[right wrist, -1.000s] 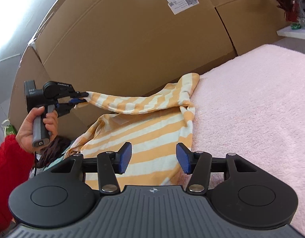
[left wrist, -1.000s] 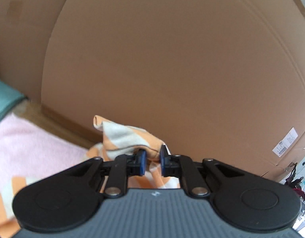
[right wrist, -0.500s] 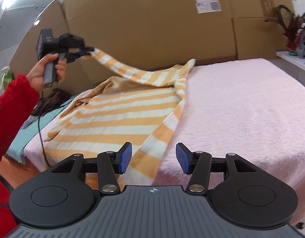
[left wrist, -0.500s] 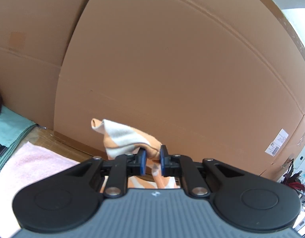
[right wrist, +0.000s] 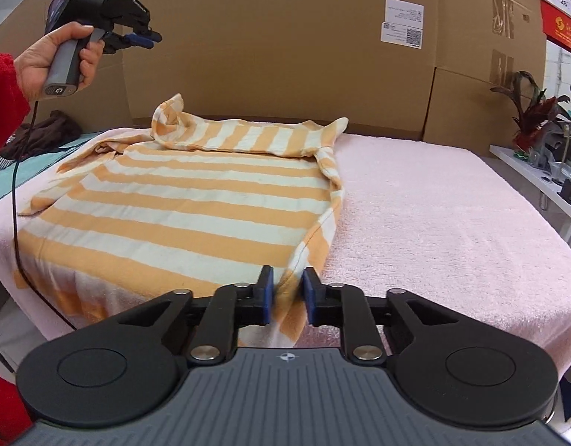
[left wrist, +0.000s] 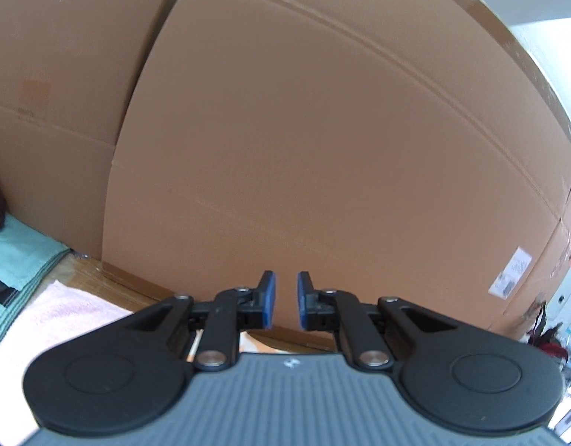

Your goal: Fold clothes

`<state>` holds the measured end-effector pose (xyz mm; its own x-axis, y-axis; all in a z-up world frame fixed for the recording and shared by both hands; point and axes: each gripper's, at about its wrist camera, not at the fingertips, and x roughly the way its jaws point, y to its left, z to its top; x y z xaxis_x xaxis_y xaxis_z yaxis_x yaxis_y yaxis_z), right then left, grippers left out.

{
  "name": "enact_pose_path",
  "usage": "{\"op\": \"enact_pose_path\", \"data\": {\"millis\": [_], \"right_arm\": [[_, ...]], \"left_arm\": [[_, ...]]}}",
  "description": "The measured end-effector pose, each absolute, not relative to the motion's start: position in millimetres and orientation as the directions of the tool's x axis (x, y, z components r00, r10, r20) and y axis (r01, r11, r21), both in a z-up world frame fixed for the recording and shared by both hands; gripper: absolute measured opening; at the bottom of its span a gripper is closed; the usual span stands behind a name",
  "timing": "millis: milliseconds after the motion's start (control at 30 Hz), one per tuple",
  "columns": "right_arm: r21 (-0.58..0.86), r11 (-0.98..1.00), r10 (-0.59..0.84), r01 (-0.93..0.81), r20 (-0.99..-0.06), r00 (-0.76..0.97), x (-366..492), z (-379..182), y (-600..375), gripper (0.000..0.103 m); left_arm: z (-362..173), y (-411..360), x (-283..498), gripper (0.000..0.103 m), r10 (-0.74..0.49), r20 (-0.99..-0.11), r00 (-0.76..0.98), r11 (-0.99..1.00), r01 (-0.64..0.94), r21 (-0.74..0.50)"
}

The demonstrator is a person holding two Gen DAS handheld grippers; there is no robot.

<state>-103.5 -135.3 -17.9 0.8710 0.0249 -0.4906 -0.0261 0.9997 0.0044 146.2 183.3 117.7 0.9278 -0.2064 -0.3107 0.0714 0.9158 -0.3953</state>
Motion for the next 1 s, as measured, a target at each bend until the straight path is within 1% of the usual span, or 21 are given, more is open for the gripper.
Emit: {"op": "enact_pose_path", "data": {"millis": [133,200,233,267,300,400,433,500,533,567,600,633,667,700,733,767,800,833,867,900,1000], "right_arm": [[0.041,0.999,0.026,-0.007,-0.490,0.871,-107.3,-16.9,-144.6,0.007],[0.092,0.995,0.069,-0.029,-0.466,0.882,-110.8,-13.7,-149.6,0.007],[0.117,0.992,0.089,-0.040,-0.453,0.887,-112.5,-12.1,-152.1,0.007],[0.109,0.993,0.093,-0.048,-0.447,0.889,-112.1,-11.3,-151.7,0.007],[0.092,0.994,0.094,-0.059,-0.448,0.889,-111.0,-11.1,-150.6,0.007],[0.094,0.993,0.111,-0.076,-0.466,0.878,-106.7,-15.4,-151.1,0.008],[0.098,0.992,0.114,-0.076,-0.474,0.873,-105.5,-17.6,-151.2,0.008],[0.099,0.992,0.118,-0.080,-0.475,0.872,-104.7,-20.7,-150.8,0.008],[0.095,0.992,0.119,-0.084,-0.468,0.876,-105.0,-21.7,-150.2,0.008],[0.091,0.992,0.119,-0.086,-0.465,0.877,-105.4,-22.3,-149.6,0.008],[0.087,0.992,0.119,-0.089,-0.461,0.879,-105.7,-23.0,-148.9,0.008],[0.080,0.993,0.118,-0.091,-0.458,0.881,-106.7,-23.5,-148.2,0.008],[0.073,0.993,0.116,-0.094,-0.455,0.883,-107.7,-24.0,-147.6,0.008],[0.066,0.993,0.116,-0.096,-0.451,0.885,-108.8,-24.9,-147.3,0.008],[0.062,0.993,0.114,-0.096,-0.448,0.887,-109.9,-25.5,-147.4,0.008],[0.059,0.994,0.113,-0.097,-0.444,0.889,-111.0,-26.1,-147.6,0.009],[0.055,0.994,0.111,-0.097,-0.440,0.891,-112.0,-26.6,-147.7,0.009],[0.056,0.994,0.112,-0.097,-0.437,0.892,-112.6,-26.6,-148.0,0.009],[0.061,0.993,0.114,-0.097,-0.435,0.893,-113.2,-26.6,-148.5,0.009],[0.070,0.993,0.118,-0.098,-0.434,0.893,-113.3,-26.3,-149.8,0.008],[0.088,0.991,0.126,-0.097,-0.430,0.894,-113.2,-24.3,-153.8,0.008]], "left_arm": [[89.0,185.7,140.6,0.007,-0.234,-0.389,0.891,0.915,0.066,-0.398],[68.5,184.0,136.5,0.011,-0.247,-0.438,0.864,0.921,0.069,-0.383],[58.8,182.2,135.2,0.015,-0.243,-0.462,0.853,0.928,0.066,-0.367],[49.4,180.2,134.1,0.020,-0.234,-0.484,0.843,0.936,0.061,-0.347],[40.0,178.1,133.0,0.023,-0.224,-0.506,0.833,0.944,0.055,-0.327],[16.7,173.8,133.1,0.031,-0.202,-0.558,0.805,0.956,0.037,-0.291],[11.5,172.5,134.8,0.036,-0.204,-0.569,0.797,0.957,0.039,-0.288],[2.7,160.3,138.9,0.048,-0.194,-0.573,0.796,0.965,0.051,-0.256],[-1.8,149.1,143.1,0.057,-0.177,-0.571,0.802,0.973,0.056,-0.224],[-4.0,141.8,149.2,0.063,-0.149,-0.569,0.809,0.982,0.053,-0.183],[-5.0,136.2,156.2,0.063,-0.117,-0.566,0.816,0.989,0.046,-0.138],[-6.1,130.7,163.2,0.062,-0.084,-0.562,0.823,0.995,0.038,-0.092],[-7.2,125.1,170.2,0.057,-0.051,-0.556,0.829,0.998,0.031,-0.046],[-9.7,122.9,177.3,0.053,-0.046,-0.569,0.821,0.999,0.028,-0.041],[-12.9,122.3,184.6,0.047,-0.054,-0.591,0.805,0.998,0.027,-0.053],[-12.7,125.1,186.9,0.040,-0.060,-0.592,0.803,0.997,0.019,-0.075],[-10.9,129.6,187.0,0.032,-0.066,-0.584,0.809,0.995,0.008,-0.102],[-9.1,134.1,187.0,0.017,-0.072,-0.575,0.815,0.992,-0.002,-0.128],[-7.3,138.6,187.1,0.008,-0.078,-0.566,0.821,0.988,-0.013,-0.154],[-5.6,143.1,187.1,0.002,-0.083,-0.557,0.826,0.983,-0.023,-0.180],[1.2,157.0,186.1,0.002,-0.096,-0.527,0.844,0.966,-0.050,-0.255]]}}
